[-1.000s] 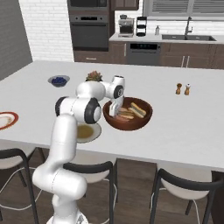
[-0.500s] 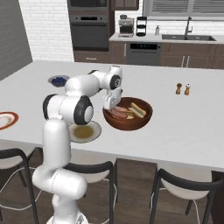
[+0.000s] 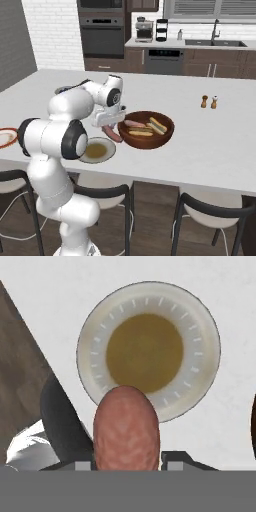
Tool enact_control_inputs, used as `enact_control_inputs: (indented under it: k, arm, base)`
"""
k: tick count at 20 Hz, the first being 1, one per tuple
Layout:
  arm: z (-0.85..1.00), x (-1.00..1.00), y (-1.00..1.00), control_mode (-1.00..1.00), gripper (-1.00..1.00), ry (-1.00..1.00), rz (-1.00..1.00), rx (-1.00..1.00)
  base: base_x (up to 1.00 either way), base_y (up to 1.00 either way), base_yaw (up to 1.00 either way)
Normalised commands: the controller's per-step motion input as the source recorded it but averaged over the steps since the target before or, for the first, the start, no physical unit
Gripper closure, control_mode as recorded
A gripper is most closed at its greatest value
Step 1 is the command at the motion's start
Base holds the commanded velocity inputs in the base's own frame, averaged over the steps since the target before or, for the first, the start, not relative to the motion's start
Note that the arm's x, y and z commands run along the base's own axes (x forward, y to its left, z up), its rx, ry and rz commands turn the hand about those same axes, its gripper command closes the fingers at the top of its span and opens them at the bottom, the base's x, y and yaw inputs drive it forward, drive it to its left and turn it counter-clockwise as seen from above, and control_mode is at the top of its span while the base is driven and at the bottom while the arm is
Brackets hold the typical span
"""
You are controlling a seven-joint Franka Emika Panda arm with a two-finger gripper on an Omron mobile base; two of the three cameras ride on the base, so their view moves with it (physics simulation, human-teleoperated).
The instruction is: Place one bun and one sausage from the bowl on each plate.
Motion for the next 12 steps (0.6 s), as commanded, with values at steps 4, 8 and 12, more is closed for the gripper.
enact_control_inputs:
  k: [4, 8, 12]
  arm:
    - [0.00, 0.04, 0.77, -1.00, 1.00, -0.08, -0.29, -0.09]
    - [-0.11, 0.33, 0.25, -1.00, 1.00, -0.03, -0.08, -0.06]
    - [-0.18, 0.41, 0.00, -1.00, 1.00, 0.00, -0.02, -0.06]
  base:
    - [0.00, 0.00, 0.00]
    - [0.00, 0.00, 0.00]
    - [0.00, 0.00, 0.00]
